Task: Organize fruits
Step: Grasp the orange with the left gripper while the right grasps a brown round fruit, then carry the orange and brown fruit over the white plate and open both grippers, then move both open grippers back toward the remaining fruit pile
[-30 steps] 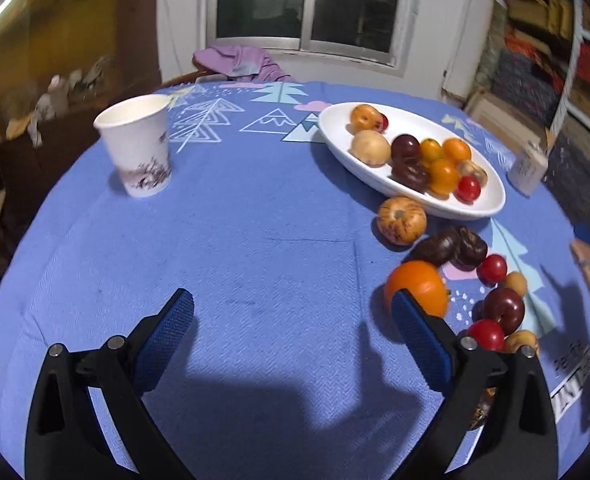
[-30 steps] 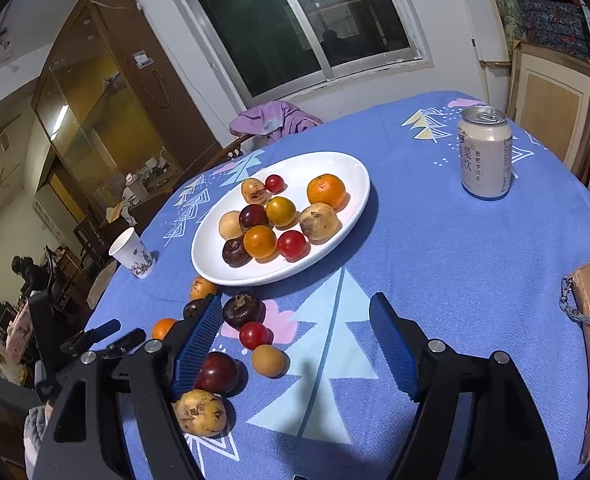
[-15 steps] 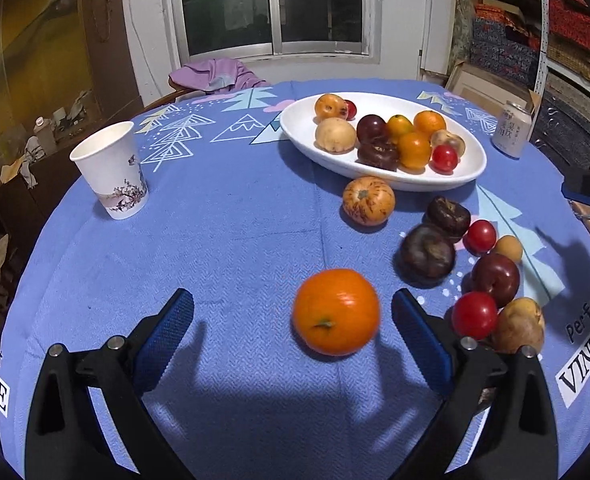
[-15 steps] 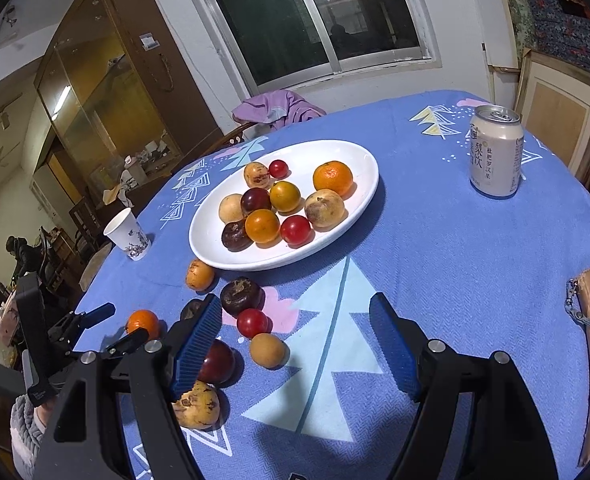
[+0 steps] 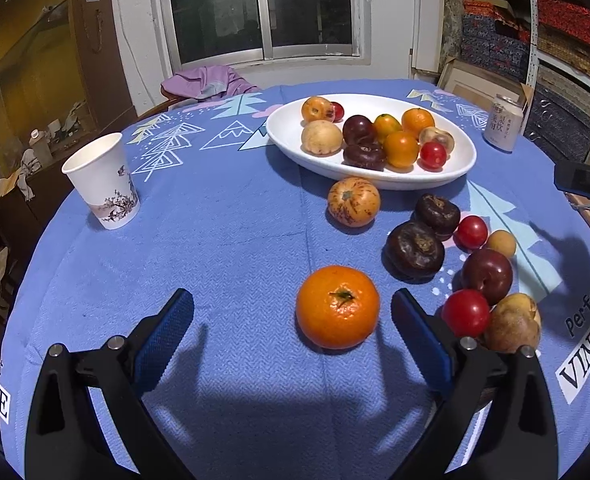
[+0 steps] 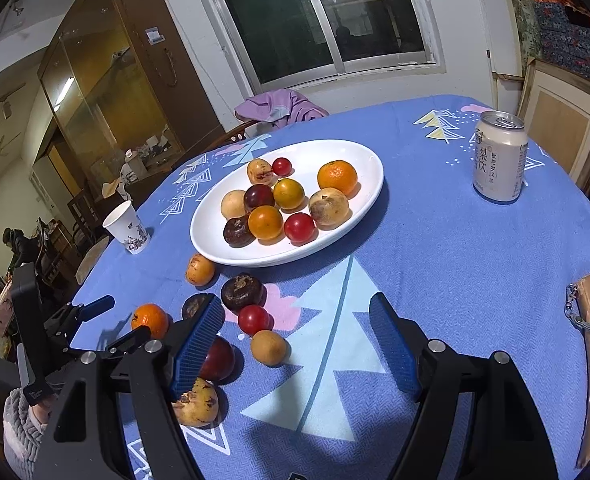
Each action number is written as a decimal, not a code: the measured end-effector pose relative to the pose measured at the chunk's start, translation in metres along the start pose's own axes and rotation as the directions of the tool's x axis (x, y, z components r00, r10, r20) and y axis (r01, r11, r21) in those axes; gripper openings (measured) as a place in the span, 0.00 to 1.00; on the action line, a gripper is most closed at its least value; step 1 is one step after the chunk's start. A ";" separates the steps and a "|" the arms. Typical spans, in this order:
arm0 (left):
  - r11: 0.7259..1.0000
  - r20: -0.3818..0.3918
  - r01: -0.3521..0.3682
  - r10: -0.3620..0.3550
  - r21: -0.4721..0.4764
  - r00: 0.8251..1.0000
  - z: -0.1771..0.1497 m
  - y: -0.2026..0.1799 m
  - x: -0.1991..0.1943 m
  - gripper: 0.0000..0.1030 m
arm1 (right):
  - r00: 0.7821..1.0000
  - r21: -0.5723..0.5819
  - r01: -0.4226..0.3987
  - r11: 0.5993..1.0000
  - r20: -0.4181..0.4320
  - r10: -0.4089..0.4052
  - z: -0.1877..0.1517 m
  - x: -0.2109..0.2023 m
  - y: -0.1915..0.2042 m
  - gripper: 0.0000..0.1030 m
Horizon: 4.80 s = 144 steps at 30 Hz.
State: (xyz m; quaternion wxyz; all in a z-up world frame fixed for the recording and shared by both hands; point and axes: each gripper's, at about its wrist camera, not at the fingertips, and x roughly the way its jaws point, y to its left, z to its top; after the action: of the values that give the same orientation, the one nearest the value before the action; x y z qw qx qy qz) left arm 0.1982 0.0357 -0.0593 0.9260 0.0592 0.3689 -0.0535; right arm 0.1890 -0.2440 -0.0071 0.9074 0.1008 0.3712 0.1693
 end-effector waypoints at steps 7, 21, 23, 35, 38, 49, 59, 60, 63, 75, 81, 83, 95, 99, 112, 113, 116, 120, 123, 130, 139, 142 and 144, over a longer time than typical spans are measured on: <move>0.998 -0.035 0.063 -0.063 -0.002 0.997 0.003 -0.002 0.009 0.68 | 1.000 -0.036 0.000 0.999 -0.007 0.000 -0.003 0.002 0.006 0.75; 0.993 -0.055 0.118 -0.117 0.008 0.992 0.004 -0.009 0.013 0.44 | 0.995 -0.108 0.033 0.994 -0.085 -0.042 -0.012 0.020 0.015 0.65; 0.994 -0.054 0.106 -0.106 0.000 0.993 0.004 -0.007 0.013 0.44 | 0.993 -0.136 0.056 0.989 -0.099 -0.070 -0.015 0.026 0.016 0.58; 0.995 -0.055 0.097 -0.097 -0.014 0.994 0.003 -0.003 0.014 0.44 | 0.985 -0.289 0.093 0.953 -0.111 -0.129 -0.033 0.044 0.039 0.41; 0.996 -0.054 0.094 -0.095 -0.010 0.994 0.003 -0.003 0.014 0.44 | 0.984 -0.310 0.100 0.946 -0.111 -0.140 -0.035 0.048 0.044 0.41; 0.994 -0.082 0.110 -0.112 -0.029 0.990 0.002 -0.001 0.019 0.44 | 0.981 -0.286 0.064 0.956 -0.155 -0.112 -0.035 0.060 0.046 0.32; 0.992 -0.056 0.107 -0.111 -0.065 0.992 0.003 0.004 0.015 0.44 | 0.984 -0.266 0.069 0.961 -0.142 -0.110 -0.034 0.057 0.043 0.28; 0.992 -0.049 0.104 -0.107 -0.066 0.993 0.003 0.005 0.014 0.44 | 0.984 -0.261 0.069 0.963 -0.140 -0.108 -0.034 0.056 0.042 0.28; 0.995 -0.022 0.081 -0.082 -0.055 0.996 0.005 0.006 0.008 0.43 | 0.986 -0.248 0.071 0.966 -0.130 -0.106 -0.032 0.052 0.039 0.28; 0.994 0.132 0.045 -0.032 -0.096 0.991 0.059 0.025 -0.041 0.43 | 0.989 -0.122 0.085 0.989 0.128 -0.070 0.015 -0.031 0.021 0.27; 0.993 0.230 0.080 -0.059 -0.083 0.971 0.131 0.014 -0.060 0.43 | 0.962 -0.106 0.089 0.990 0.265 -0.058 0.083 -0.070 0.026 0.27; 0.990 0.234 0.105 -0.080 -0.094 0.969 0.145 0.009 -0.054 0.43 | 0.958 -0.092 0.066 0.994 0.286 -0.038 0.099 -0.069 0.027 0.27; 0.990 0.038 0.133 -0.132 -0.043 0.991 0.134 -0.024 0.060 0.43 | 0.997 -0.061 0.046 0.997 0.070 -0.042 0.134 0.082 0.028 0.27; 0.988 -0.022 0.146 -0.148 -0.048 0.989 0.125 -0.023 0.086 0.43 | 0.998 -0.046 0.058 0.997 0.003 -0.058 0.138 0.125 0.025 0.27; 0.988 -0.017 0.148 -0.149 -0.052 0.989 0.127 -0.024 0.099 0.50 | 0.996 -0.026 0.070 0.997 -0.053 -0.072 0.135 0.171 0.012 0.36; 0.988 -0.009 0.148 -0.149 -0.053 0.989 0.129 -0.023 0.096 0.50 | 0.997 -0.022 0.065 0.998 -0.048 -0.066 0.136 0.168 0.012 0.36; 0.987 0.019 0.152 -0.151 -0.059 0.988 0.133 -0.021 0.084 0.52 | 0.999 -0.004 0.049 0.999 0.002 -0.049 0.141 0.143 0.012 0.36; 0.986 0.071 0.152 -0.147 -0.073 0.987 0.139 -0.014 0.059 0.57 | 0.994 -0.010 -0.016 1.000 0.111 0.017 0.145 0.082 0.022 0.42; 0.987 0.106 0.138 -0.129 -0.086 0.986 0.138 -0.009 0.038 0.63 | 0.986 -0.028 -0.032 0.999 0.163 0.036 0.137 0.043 0.030 0.55; 0.992 0.134 0.097 -0.085 -0.084 0.987 0.097 -0.002 -0.008 0.72 | 0.980 -0.104 -0.003 0.995 0.196 0.023 0.100 -0.022 0.045 0.62; 0.991 0.092 0.060 -0.049 -0.122 0.995 0.011 0.010 -0.038 0.78 | 0.990 -0.045 0.074 0.996 0.125 -0.068 0.010 -0.024 0.009 0.69; 0.993 0.102 0.055 -0.043 -0.109 0.994 -0.009 0.006 -0.050 0.84 | 0.994 -0.008 0.083 0.996 0.073 -0.082 0.001 -0.015 -0.003 0.70; 0.994 0.109 0.058 -0.048 -0.094 0.993 -0.020 0.000 -0.059 0.89 | 0.995 0.039 0.074 0.997 0.069 -0.076 -0.001 -0.014 -0.010 0.74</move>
State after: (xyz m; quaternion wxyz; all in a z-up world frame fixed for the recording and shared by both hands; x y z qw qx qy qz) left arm 0.1421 0.0419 -0.0333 0.9445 0.0013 0.3225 -0.0632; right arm 0.1813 -0.2590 -0.0016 0.9237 0.1090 0.3454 0.1247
